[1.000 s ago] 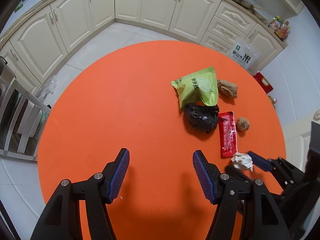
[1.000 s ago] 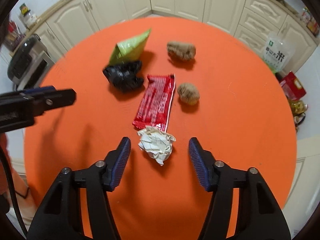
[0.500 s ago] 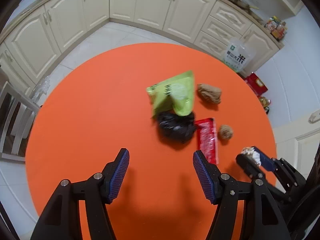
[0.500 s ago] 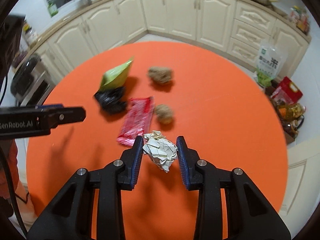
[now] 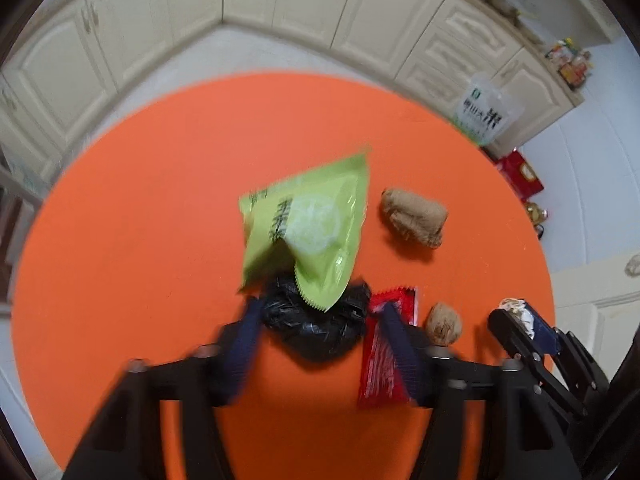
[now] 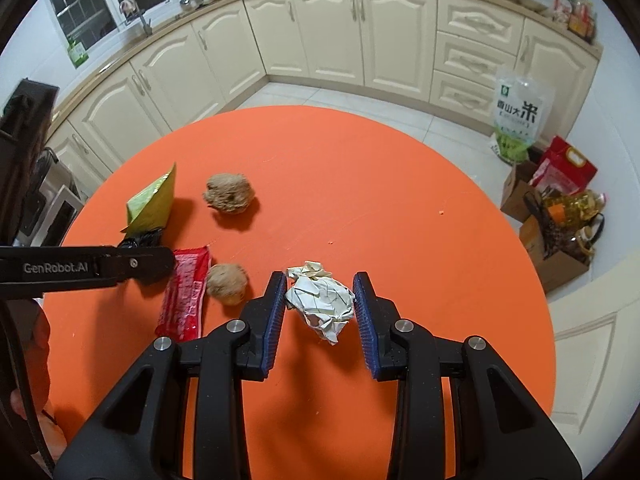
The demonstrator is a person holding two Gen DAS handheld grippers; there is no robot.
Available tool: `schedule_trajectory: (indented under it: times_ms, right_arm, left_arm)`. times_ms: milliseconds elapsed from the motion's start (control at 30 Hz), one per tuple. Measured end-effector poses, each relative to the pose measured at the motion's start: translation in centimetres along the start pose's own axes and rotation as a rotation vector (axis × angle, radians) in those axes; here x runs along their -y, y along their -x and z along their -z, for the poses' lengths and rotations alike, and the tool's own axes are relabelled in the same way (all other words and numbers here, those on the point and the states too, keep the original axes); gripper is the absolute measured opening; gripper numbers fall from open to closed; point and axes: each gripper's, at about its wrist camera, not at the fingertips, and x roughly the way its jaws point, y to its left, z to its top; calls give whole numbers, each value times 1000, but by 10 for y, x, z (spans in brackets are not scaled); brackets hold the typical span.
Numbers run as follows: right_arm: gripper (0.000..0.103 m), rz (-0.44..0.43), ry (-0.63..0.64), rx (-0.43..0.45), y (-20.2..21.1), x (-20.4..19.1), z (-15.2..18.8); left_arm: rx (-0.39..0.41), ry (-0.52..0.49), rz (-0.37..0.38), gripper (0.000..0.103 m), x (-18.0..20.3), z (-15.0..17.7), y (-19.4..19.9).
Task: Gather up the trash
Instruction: 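Grasp and lift the black plastic bag with the left tool, then carry the black bag in the left tool while the right tool carries the paper to the wastebasket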
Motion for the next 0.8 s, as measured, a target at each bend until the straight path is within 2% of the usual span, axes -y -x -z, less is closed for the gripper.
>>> schedule_trajectory:
  times_ms: [167,267,533,667,800]
  right_arm:
    - [32,-12,-15,-14,-6,5,-3]
    - [32,-12,-27,-12,-4,6,-1]
    - [32,-19,-49,-10,20,3,13]
    - [32,-18,-57,7,46,0,26]
    - [32,-21,-71,21,70,-3,47]
  left_arm:
    - [7,-29,2,34,0,6,-3]
    - [-16,-54,9,34,1,11,-4]
    - [-38,-80,27,34,1,32,24]
    - [2,-95,27,34,3,51,49]
    - [61,-112,27,34,14,85,75]
